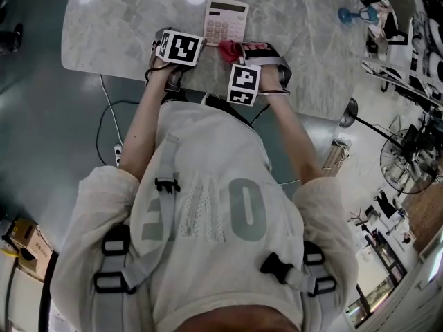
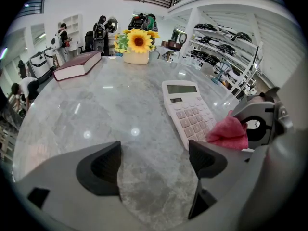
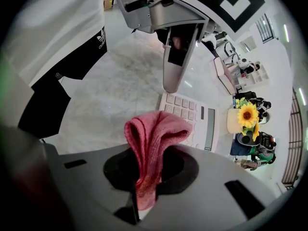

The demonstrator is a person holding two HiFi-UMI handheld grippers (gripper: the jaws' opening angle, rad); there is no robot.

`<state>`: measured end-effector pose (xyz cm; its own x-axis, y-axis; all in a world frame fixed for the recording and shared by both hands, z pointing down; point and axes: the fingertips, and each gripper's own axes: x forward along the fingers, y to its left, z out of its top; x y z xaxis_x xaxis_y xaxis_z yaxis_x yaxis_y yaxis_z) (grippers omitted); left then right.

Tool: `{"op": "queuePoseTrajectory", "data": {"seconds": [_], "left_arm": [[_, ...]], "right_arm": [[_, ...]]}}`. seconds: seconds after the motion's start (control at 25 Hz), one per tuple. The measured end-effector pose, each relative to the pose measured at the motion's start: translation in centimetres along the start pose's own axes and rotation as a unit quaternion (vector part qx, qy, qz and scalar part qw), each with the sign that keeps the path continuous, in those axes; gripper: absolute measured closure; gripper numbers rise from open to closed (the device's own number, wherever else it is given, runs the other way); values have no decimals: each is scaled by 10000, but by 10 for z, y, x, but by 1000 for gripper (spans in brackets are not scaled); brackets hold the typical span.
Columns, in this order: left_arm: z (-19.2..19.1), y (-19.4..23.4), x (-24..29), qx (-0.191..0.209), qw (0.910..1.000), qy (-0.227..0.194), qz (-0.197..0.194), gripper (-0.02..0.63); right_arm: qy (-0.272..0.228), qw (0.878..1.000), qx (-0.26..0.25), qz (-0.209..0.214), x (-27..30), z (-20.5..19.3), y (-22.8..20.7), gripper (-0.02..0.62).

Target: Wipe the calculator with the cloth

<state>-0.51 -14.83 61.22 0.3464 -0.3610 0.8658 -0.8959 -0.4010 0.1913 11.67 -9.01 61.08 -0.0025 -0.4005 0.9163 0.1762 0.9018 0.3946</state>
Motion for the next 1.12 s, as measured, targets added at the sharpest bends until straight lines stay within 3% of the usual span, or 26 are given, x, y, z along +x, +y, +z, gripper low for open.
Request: {"op": "queuePoseTrajectory", "data": {"seconds": [0.2, 0.6, 0.72, 0.84, 1.0, 1.12], "left_arm": [[2, 7, -17, -258, 9996, -47, 145, 178], [88, 11, -91, -455, 9883, -1451, 89, 178], [110, 21, -124, -775, 9712, -2251, -17, 218], [129, 35, -160, -1012, 9505, -2937, 20, 344], [141, 44, -202, -750, 9284, -3618, 389, 459], [145, 50, -218, -646, 9171, -3882, 636, 497]], "right_arm": [[-86, 9999, 27, 81, -13, 5, -19, 540], [137, 9955, 98, -937, -32, -16, -136, 540], [122, 9932, 153, -1147, -36, -8, -159, 540], [114, 9921, 262, -1220, -35, 1, -172, 540], [156, 9927, 300, -1158, -26, 10, -171, 540], [217, 9933, 308, -1095, -16, 13, -168, 540]]}}
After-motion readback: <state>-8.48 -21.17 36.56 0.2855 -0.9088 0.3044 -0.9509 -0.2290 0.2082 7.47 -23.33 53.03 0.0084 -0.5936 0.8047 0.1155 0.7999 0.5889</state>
